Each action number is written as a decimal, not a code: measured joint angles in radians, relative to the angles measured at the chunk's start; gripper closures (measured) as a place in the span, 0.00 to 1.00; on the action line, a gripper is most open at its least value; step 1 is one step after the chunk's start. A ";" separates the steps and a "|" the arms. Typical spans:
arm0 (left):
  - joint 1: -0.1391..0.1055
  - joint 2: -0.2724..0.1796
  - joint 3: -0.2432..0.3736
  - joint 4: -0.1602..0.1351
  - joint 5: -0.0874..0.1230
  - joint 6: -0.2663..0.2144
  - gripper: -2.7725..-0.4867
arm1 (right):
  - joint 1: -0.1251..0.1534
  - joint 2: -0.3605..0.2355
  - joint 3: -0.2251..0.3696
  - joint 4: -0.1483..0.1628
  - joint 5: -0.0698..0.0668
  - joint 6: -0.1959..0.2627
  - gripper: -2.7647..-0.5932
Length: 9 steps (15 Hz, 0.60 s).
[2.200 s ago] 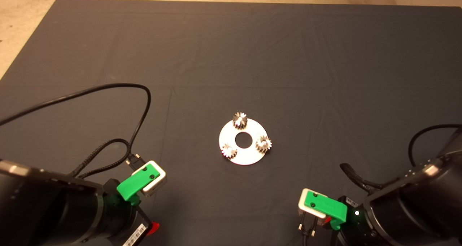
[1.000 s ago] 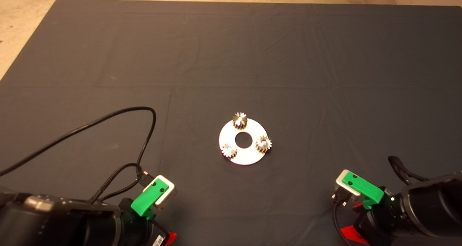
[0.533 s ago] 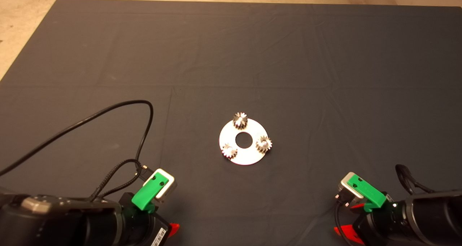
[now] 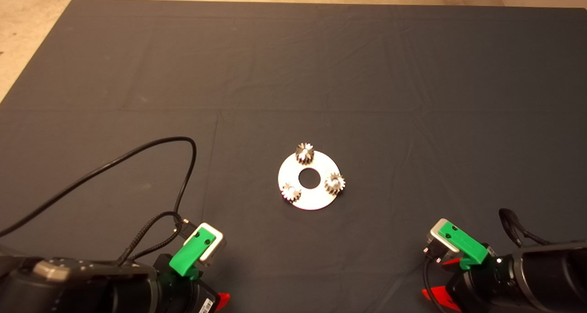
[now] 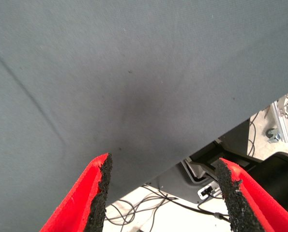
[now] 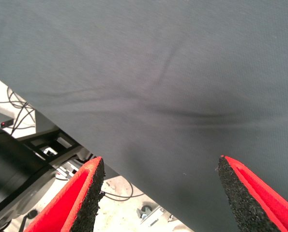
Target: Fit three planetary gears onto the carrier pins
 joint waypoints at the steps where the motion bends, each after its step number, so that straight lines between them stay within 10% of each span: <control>1: 0.003 0.000 0.000 0.004 0.000 0.000 0.57 | 0.000 0.002 0.000 0.000 0.002 0.000 0.47; 9: 0.006 0.002 0.000 0.019 0.000 -0.003 0.57 | 0.000 0.032 0.000 0.000 0.002 0.000 0.47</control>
